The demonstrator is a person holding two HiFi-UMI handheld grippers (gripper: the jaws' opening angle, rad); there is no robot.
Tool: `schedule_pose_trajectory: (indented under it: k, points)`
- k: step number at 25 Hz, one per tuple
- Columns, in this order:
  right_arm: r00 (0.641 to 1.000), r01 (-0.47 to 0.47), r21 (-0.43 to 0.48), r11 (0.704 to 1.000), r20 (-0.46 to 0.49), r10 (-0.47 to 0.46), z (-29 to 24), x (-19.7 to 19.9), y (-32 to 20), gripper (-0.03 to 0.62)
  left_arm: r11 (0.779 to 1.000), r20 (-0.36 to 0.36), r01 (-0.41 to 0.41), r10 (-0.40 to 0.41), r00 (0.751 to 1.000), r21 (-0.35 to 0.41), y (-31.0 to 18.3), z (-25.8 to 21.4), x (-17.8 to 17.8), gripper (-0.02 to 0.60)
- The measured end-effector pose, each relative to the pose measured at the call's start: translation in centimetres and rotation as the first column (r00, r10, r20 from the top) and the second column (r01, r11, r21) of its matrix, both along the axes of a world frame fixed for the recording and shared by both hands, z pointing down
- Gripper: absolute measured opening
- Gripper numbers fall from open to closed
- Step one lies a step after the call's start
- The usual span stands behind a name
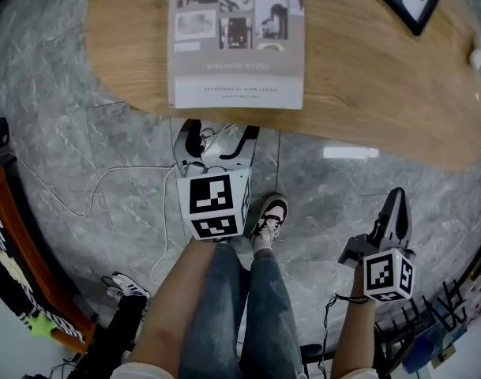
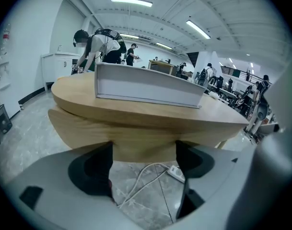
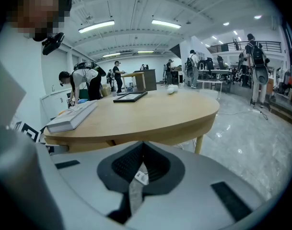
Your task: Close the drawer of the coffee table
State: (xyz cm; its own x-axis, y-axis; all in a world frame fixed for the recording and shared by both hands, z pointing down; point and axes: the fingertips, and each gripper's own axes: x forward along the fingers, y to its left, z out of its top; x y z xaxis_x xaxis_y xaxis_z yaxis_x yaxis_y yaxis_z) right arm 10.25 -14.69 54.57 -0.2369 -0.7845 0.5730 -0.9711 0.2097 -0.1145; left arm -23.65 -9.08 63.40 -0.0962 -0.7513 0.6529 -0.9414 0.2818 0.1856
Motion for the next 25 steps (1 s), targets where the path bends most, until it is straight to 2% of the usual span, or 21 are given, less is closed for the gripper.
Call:
schedule_pose_trajectory:
  k: [10, 19, 25]
  points:
    - [1.000, 0.002, 0.002, 1.000, -0.003, -0.002, 0.0, 0.4, 0.2, 0.002, 0.999, 0.028, -0.003, 0.001, 1.000, 0.051, -2.4, 0.0, -1.0, 0.411]
    - [1.000, -0.006, 0.024, 1.000, 0.008, 0.006, -1.0, 0.6, 0.7, 0.002, 0.998, 0.032, -0.006, 0.004, 0.999, 0.061, -2.4, -0.1, -1.1, 0.408]
    - [0.997, -0.047, 0.046, 0.998, 0.059, 0.044, -2.9, 0.7, 1.5, 0.002, 0.999, -0.041, 0.032, -0.031, 0.999, 0.012, 1.4, -1.1, -1.0, 0.411]
